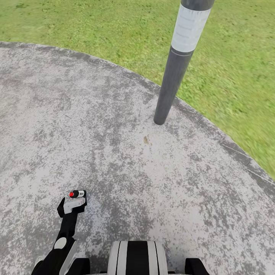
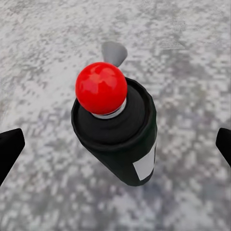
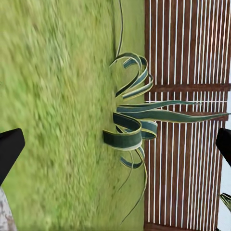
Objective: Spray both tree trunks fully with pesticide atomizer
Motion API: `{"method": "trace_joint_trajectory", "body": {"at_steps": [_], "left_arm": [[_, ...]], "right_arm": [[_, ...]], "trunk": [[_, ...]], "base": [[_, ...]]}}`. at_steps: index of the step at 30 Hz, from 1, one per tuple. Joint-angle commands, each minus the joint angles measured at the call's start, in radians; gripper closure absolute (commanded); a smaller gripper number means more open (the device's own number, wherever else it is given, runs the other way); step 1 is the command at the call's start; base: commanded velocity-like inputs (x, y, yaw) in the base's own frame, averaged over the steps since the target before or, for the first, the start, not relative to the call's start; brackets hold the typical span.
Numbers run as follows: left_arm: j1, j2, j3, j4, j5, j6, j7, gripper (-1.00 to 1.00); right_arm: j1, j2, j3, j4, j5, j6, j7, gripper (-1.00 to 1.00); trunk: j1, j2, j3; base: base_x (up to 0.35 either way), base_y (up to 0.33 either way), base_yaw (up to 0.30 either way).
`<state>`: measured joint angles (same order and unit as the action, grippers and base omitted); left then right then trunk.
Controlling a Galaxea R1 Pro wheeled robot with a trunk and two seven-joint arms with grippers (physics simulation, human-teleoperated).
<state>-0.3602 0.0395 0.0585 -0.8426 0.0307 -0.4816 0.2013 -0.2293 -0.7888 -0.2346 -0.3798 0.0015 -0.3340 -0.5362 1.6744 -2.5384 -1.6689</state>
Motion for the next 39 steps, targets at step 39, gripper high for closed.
{"method": "trace_joint_trajectory", "body": {"at_steps": [39], "left_arm": [[0.000, 0.000, -0.002, -0.003, 0.003, -0.003, 0.003, -1.00]], "right_arm": [[0.000, 0.000, 0.000, -0.001, 0.002, -0.005, 0.002, -1.00]], "trunk": [[0.000, 0.000, 0.000]], "base": [[0.000, 0.000, 0.000]]}}
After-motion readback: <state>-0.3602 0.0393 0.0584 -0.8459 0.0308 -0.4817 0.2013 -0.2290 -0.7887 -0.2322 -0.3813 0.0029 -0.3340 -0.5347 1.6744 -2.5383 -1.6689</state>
